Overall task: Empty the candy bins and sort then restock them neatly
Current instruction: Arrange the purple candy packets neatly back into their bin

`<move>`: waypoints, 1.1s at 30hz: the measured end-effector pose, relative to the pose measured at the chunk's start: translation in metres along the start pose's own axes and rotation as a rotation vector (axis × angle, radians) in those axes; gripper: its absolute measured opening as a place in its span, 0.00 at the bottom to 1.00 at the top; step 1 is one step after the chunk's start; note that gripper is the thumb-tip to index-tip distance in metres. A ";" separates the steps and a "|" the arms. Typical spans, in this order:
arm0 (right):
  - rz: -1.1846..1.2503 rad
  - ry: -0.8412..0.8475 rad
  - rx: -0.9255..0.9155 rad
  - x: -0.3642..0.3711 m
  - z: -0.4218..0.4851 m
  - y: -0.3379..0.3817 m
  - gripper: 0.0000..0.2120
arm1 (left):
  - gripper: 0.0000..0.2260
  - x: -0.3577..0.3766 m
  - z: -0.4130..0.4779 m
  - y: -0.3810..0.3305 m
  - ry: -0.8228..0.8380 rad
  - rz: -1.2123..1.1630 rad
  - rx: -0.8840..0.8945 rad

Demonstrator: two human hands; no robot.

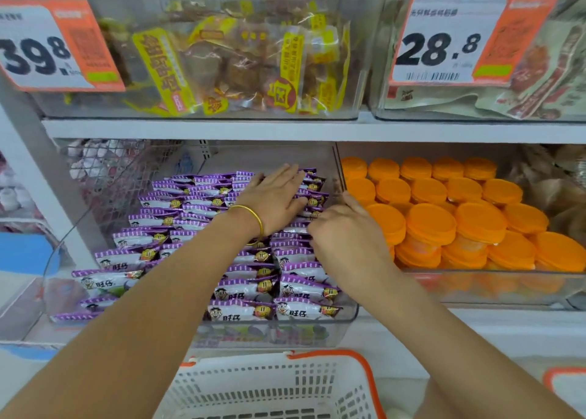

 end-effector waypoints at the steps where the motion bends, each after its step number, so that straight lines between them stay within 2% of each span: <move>1: -0.006 -0.017 0.006 0.001 0.000 0.000 0.15 | 0.27 0.004 0.004 0.000 0.021 0.014 -0.010; 4: -0.002 -0.043 0.021 0.002 -0.001 -0.001 0.14 | 0.28 0.010 0.002 0.002 0.004 0.042 -0.062; 7: -0.009 -0.044 0.040 0.005 -0.001 -0.002 0.14 | 0.28 0.006 0.003 0.001 -0.068 0.075 -0.032; 9: -0.008 -0.049 0.035 0.005 -0.001 -0.002 0.14 | 0.28 0.006 0.011 -0.002 -0.028 0.080 -0.007; 12: -0.022 -0.064 0.028 0.005 -0.002 -0.001 0.13 | 0.28 0.008 0.017 -0.003 0.033 0.053 -0.061; 20: -0.038 -0.093 0.024 0.011 -0.002 -0.003 0.13 | 0.29 0.010 0.020 -0.001 0.003 0.052 -0.104; 27: -0.035 -0.113 0.014 0.011 -0.003 -0.004 0.12 | 0.26 0.010 0.024 -0.002 0.065 0.017 -0.040; 33: -0.015 -0.121 0.016 0.009 -0.004 -0.004 0.13 | 0.23 0.009 0.010 -0.002 -0.002 -0.028 0.043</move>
Point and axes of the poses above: each hand's wrist, its own z-axis towards the middle knuckle, its own x-axis out of the palm, y = z × x, the point moved 3 cm from there along z, towards the middle knuckle, and after that the axes turned 12 degrees about -y, right-handed, at the moved point
